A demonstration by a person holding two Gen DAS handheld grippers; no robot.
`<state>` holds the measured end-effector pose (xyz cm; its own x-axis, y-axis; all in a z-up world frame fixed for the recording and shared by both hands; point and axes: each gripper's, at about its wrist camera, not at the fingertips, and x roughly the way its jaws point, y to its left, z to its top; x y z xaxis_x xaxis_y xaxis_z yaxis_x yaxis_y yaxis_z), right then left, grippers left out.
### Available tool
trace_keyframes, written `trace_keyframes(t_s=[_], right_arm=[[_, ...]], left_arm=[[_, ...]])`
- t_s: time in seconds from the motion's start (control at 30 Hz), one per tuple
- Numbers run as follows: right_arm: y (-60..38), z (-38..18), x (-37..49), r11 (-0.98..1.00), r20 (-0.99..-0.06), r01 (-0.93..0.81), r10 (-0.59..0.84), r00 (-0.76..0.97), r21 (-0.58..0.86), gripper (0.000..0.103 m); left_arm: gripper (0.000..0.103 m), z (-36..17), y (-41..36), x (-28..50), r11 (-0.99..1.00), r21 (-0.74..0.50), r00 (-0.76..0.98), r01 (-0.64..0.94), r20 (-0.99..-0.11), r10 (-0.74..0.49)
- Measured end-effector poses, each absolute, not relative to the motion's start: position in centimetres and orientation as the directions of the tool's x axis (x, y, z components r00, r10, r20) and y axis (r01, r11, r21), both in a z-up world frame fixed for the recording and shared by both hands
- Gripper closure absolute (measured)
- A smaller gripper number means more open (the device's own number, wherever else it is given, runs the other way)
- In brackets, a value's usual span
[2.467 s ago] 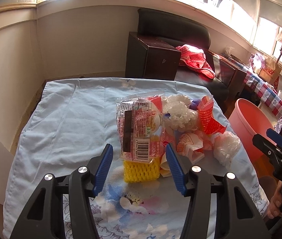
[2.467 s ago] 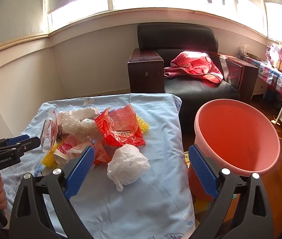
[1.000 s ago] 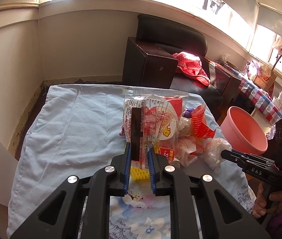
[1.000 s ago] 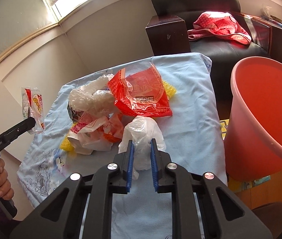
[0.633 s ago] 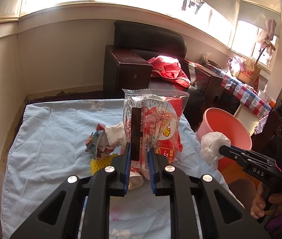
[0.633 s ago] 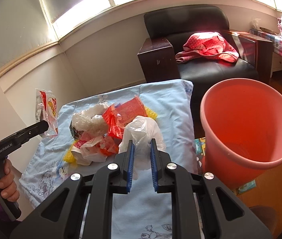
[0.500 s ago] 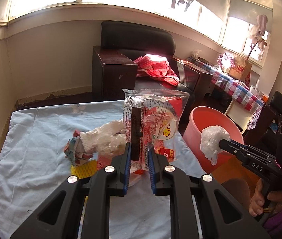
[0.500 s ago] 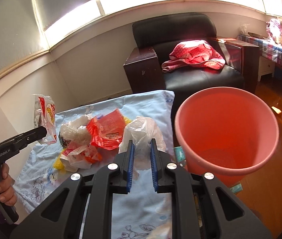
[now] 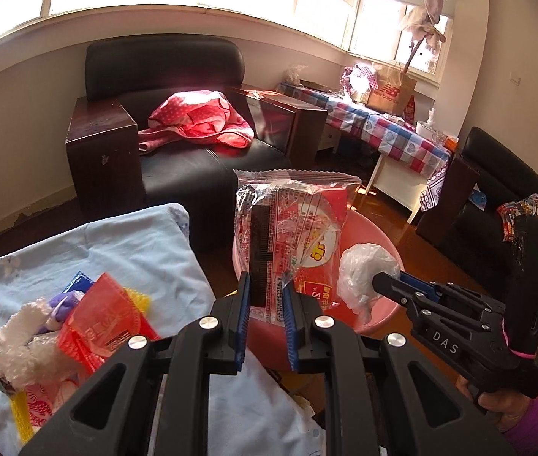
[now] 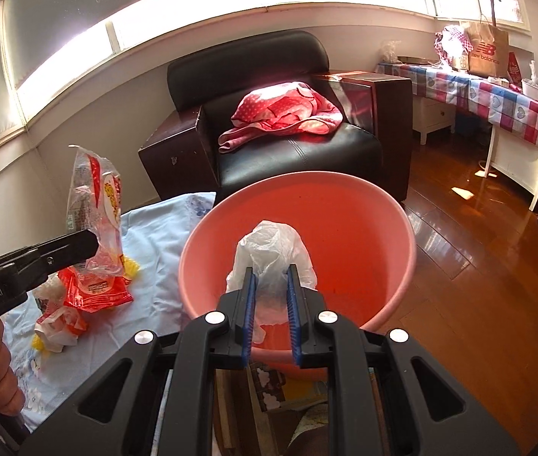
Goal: Collect trash
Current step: 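Carry both held items over the pink bucket and open both grippers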
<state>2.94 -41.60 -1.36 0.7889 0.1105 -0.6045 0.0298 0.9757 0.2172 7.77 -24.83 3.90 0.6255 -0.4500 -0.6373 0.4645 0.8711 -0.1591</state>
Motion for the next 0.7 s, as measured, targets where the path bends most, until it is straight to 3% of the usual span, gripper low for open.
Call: trace_keyframes(t_s=[0.23,0.43,0.7], right_arm=[[-42.5,-2.6,4.2,0.977,-0.647,0.056,0.094,0.756,0.207,0.087],[-42.6,-2.9,4.9,0.974,-0.663,0.071,0.091,0.743,0.213,0.086],[-43.0,-3.2,5.4,0.967,-0.677,0.104,0.083,0.731,0.231,0.071]], left_arm=[[0.086,1.0,-29.3,10.4,0.852,-0.167,0.535,0.497,-0.714,-0.452],[0.069,-0.3,-30.0,11.2,0.863,-0.158,0.522,0.481,-0.739,-0.426],[0.06,0.2,-28.8,10.8,0.856,-0.188,0.521,0.481,-0.724,-0.452]])
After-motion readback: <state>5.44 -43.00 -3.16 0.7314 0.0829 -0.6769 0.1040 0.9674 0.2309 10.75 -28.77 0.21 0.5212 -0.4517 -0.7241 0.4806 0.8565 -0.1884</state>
